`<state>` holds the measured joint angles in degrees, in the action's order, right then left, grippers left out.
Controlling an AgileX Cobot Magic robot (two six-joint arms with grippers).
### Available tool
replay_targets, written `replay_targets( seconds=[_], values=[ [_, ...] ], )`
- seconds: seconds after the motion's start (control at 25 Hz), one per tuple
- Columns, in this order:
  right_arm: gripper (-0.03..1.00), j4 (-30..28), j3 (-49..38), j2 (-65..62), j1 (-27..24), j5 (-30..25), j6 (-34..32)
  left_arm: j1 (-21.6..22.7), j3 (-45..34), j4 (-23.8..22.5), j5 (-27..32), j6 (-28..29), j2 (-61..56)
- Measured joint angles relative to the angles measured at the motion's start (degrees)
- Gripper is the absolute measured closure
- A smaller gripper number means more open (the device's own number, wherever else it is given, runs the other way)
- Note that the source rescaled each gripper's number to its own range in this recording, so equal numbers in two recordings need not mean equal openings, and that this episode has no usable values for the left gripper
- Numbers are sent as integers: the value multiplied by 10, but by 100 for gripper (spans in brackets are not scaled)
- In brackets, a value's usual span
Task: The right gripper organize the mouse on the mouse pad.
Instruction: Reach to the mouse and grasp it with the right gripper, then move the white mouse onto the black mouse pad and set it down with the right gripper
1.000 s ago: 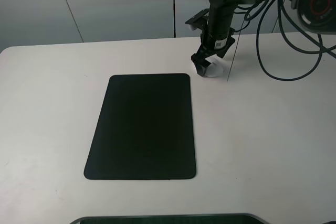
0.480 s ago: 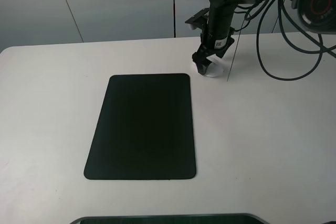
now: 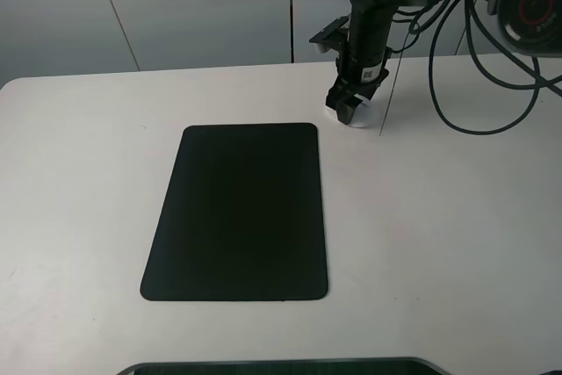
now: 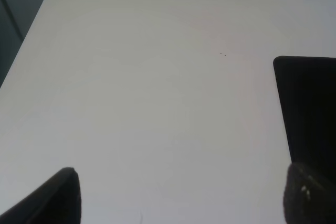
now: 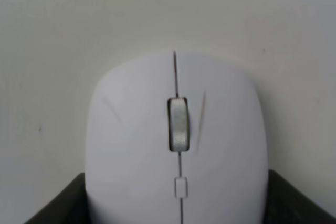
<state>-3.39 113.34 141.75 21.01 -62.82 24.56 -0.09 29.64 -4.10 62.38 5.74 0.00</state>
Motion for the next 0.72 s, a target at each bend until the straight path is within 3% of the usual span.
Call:
replay_targets(
  seconds=[0.72],
  values=[
    [94,0,0,-4,0,-19,0,0,0,0,0,0,0]
  ],
)
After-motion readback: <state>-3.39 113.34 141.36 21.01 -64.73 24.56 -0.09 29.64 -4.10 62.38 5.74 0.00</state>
